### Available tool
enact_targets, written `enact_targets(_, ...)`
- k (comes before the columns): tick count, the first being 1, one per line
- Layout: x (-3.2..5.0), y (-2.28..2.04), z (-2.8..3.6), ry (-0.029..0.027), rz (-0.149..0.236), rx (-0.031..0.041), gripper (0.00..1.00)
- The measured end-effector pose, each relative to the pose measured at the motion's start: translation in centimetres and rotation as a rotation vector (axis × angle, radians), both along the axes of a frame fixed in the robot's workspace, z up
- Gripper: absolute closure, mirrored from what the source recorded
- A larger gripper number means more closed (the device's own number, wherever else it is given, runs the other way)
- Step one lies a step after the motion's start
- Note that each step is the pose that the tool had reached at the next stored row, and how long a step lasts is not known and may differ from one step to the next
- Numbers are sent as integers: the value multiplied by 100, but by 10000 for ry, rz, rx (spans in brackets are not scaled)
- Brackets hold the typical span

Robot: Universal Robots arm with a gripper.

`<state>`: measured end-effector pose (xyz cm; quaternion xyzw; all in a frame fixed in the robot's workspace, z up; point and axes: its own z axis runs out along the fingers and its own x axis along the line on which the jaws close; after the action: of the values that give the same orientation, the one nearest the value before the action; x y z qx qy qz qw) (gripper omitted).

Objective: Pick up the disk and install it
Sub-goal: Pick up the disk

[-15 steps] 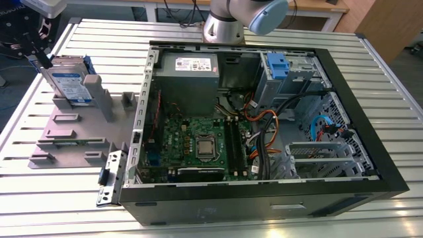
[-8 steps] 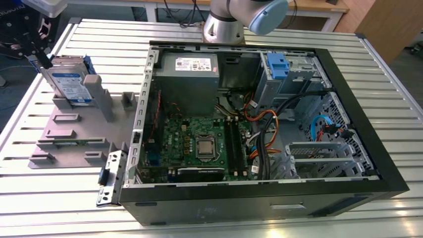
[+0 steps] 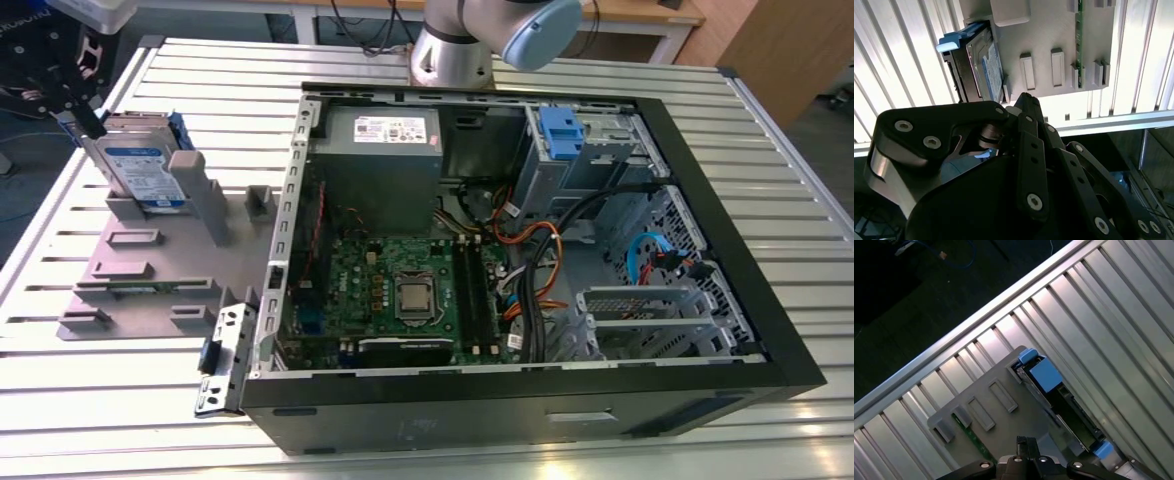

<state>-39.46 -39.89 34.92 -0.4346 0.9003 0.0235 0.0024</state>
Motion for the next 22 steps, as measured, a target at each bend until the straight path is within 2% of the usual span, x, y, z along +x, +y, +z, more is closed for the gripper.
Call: enact_targets(22,0,0,-4,0,785,0,90)
